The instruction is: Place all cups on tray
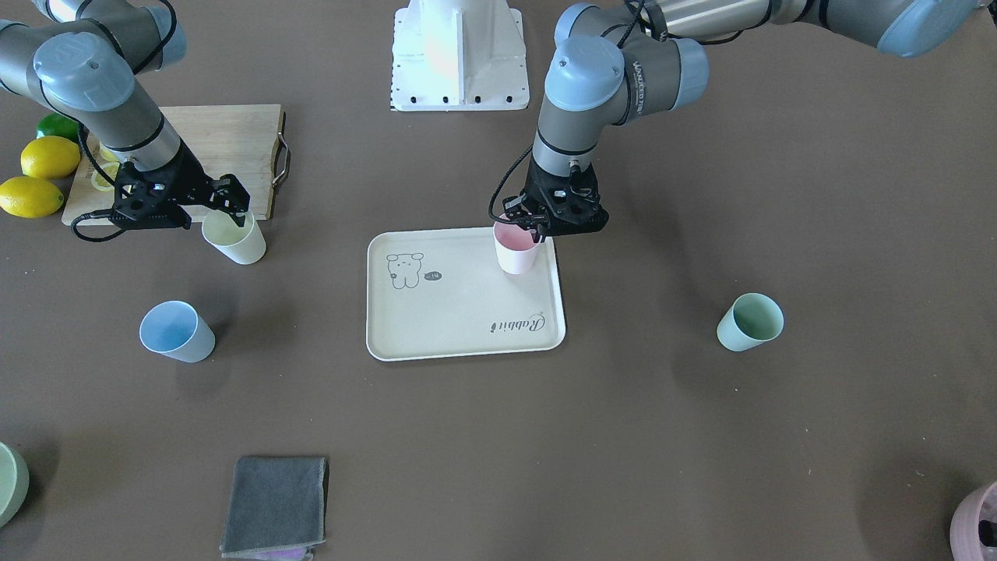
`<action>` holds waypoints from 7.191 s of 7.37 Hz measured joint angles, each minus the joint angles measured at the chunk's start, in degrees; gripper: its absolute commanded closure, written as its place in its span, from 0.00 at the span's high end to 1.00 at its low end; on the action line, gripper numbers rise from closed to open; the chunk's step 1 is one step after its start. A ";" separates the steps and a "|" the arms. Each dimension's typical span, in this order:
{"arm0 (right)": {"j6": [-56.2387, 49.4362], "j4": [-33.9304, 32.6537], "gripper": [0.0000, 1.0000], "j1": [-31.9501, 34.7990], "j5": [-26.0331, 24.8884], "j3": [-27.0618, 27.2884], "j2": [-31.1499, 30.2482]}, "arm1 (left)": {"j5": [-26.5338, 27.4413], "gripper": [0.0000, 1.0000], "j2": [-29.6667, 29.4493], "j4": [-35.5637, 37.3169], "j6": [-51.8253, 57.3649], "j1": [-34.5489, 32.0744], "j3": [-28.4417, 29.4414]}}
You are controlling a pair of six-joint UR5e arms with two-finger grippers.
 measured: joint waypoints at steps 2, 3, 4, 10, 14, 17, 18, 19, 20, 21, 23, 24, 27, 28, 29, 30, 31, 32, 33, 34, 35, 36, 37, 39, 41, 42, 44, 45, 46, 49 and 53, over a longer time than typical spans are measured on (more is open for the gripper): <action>-0.03 0.03 0.00 -0.11 -0.46 -0.69 0.41 | 0.08 0.91 0.05 0.00 0.02 0.15 0.07; -0.02 0.07 0.00 -0.14 -1.14 -0.84 0.64 | 0.89 0.91 0.08 0.00 0.03 0.59 0.07; 0.00 0.09 0.00 -0.11 -1.46 -0.65 0.97 | 2.28 0.97 0.13 -0.02 0.00 1.20 -0.02; 0.09 -8.31 0.00 6.92 5.63 4.60 7.60 | 1.77 0.97 1.09 0.53 2.67 -2.08 -4.20; 2.56 -21.28 0.00 5.43 5.43 0.80 25.16 | -8.64 0.97 8.85 0.57 22.70 -16.59 -6.56; 5.17 -20.43 0.00 1.08 1.89 -8.03 32.78 | -13.00 0.97 13.00 -0.21 41.56 -27.63 -0.89; 5.71 -18.51 0.00 -0.03 1.29 -10.25 33.58 | -13.26 0.97 13.97 -2.05 45.15 -29.39 2.10; 6.37 -17.14 0.00 -0.70 0.94 -11.42 33.86 | -13.38 0.97 14.97 -5.91 46.40 -30.32 5.04; 6.71 -16.51 0.00 -1.04 0.68 -11.93 33.95 | -13.42 0.97 15.82 -10.87 45.90 -30.54 8.12; 6.81 -16.28 0.00 -1.25 0.57 -12.21 33.88 | -13.44 0.97 16.17 -14.67 44.48 -30.34 10.59; 6.85 -16.15 0.00 -1.92 -0.27 -12.53 33.56 | -13.45 0.97 16.27 -17.51 40.79 -28.93 11.88; 6.86 -16.11 0.00 -2.32 -0.82 -12.76 33.41 | -13.45 0.97 16.28 -17.84 39.24 -28.03 11.61; 6.80 -16.07 0.00 -2.94 -1.39 -13.93 32.94 | -13.45 0.96 16.39 -18.01 36.64 -25.51 11.13; 6.85 -16.05 0.00 -3.00 -1.42 -13.99 32.82 | -13.45 0.92 16.51 -18.01 36.66 -25.09 11.38; 6.91 -16.04 0.00 -3.06 -1.43 -13.93 32.81 | -13.43 0.91 16.68 -18.01 36.91 -24.89 11.64; 6.93 -16.04 0.00 -3.17 -1.43 -13.91 32.81 | -13.39 0.90 16.78 -18.02 37.07 -24.83 11.79; 6.93 -16.03 0.00 -3.37 -1.43 -13.95 32.81 | -13.37 0.90 16.84 -18.02 37.14 -24.81 11.87; 6.85 -16.03 0.00 -3.59 -1.43 -14.13 32.80 | -13.36 0.90 16.87 -18.02 37.23 -24.79 12.04; 6.76 -16.01 0.00 -3.78 -1.45 -14.53 32.86 | -13.34 0.89 16.89 -18.02 37.35 -24.79 12.25; 6.71 -15.99 0.00 -3.99 -1.55 -14.96 32.96 | -13.30 0.82 16.90 -18.02 37.41 -24.78 12.35; 6.69 -15.94 0.00 -4.18 -1.71 -15.21 33.09 | -13.24 0.82 16.90 -18.01 37.43 -24.78 12.38; 6.70 -15.46 0.00 -4.42 -1.83 -15.48 33.17 | -13.16 0.82 16.93 -18.02 37.44 -24.78 12.40; 6.74 -14.46 0.00 -4.72 -1.91 -15.98 33.18 | -13.07 0.82 16.96 -18.02 37.44 -24.78 12.44; 6.71 -12.86 0.00 -5.01 -2.08 -17.10 33.22 | -12.92 0.16 17.02 -18.01 37.36 -24.78 12.75; 6.70 -12.05 0.19 -5.06 -2.33 -17.83 33.30 | -12.94 0.00 17.01 -18.02 36.99 -24.78 13.17; 6.76 -11.95 0.71 -4.97 -2.37 -17.91 33.31 | -13.07 0.00 16.97 -18.00 36.80 -24.78 13.14; 7.02 -11.94 1.00 -4.01 -2.34 -17.72 33.39 | -13.22 0.00 16.63 -17.91 35.78 -24.52 12.97; 7.18 -12.10 1.00 -3.17 -2.11 -17.19 33.36 | -13.33 0.00 16.43 -17.89 34.84 -24.36 12.68; 7.25 -12.47 1.00 -1.76 -1.02 -15.90 33.27 | -13.61 0.00 16.00 -17.58 34.35 -24.11 12.07; 6.67 -18.96 1.00 3.62 3.25 -9.60 32.92 | -15.19 0.00 8.34 -8.03 32.93 -24.62 10.17; -6.15 -24.64 1.00 14.42 7.13 -8.45 28.70 | -13.41 0.00 -2.88 -3.73 18.38 -17.34 10.37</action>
